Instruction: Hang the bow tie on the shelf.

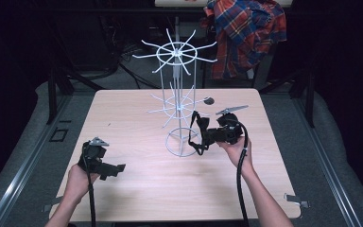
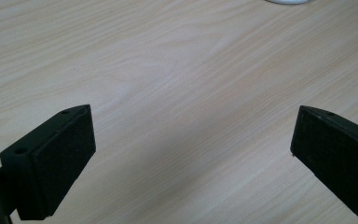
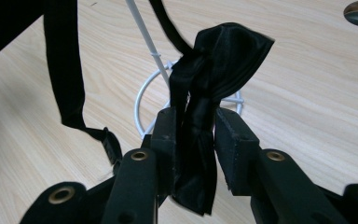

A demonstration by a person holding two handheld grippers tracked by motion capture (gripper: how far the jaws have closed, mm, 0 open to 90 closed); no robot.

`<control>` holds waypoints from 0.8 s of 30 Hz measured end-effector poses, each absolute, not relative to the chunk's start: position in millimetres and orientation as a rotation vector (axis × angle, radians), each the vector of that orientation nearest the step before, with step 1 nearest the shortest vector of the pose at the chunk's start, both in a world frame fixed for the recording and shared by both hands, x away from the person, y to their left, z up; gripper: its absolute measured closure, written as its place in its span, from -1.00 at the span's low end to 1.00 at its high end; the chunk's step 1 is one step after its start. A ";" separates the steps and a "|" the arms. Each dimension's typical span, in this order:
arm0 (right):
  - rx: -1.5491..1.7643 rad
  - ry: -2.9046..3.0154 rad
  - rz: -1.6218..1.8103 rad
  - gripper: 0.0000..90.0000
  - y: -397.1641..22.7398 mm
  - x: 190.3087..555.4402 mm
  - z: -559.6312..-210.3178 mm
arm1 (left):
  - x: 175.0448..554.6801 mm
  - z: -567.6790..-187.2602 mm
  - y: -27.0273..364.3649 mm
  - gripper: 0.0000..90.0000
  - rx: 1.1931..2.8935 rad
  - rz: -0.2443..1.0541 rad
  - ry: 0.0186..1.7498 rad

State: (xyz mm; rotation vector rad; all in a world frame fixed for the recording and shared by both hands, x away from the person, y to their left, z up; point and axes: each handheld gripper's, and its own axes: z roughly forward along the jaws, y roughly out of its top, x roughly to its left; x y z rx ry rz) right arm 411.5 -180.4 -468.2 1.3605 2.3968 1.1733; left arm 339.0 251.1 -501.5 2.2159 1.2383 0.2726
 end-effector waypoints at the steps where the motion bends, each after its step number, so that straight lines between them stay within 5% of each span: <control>1: 1.361 2.396 1.172 0.51 -180.1 411.4 -468.5 | 339.1 -501.5 251.2 -1.00 2.216 0.273 1.238; 8: 1.365 2.392 1.178 0.37 -182.6 410.7 -467.9 | 338.5 -501.4 251.6 -1.00 2.209 0.269 1.243; 24: 1.351 2.360 1.079 -0.27 -198.9 389.7 -448.0 | 338.1 -500.5 252.4 -1.00 2.196 0.271 1.239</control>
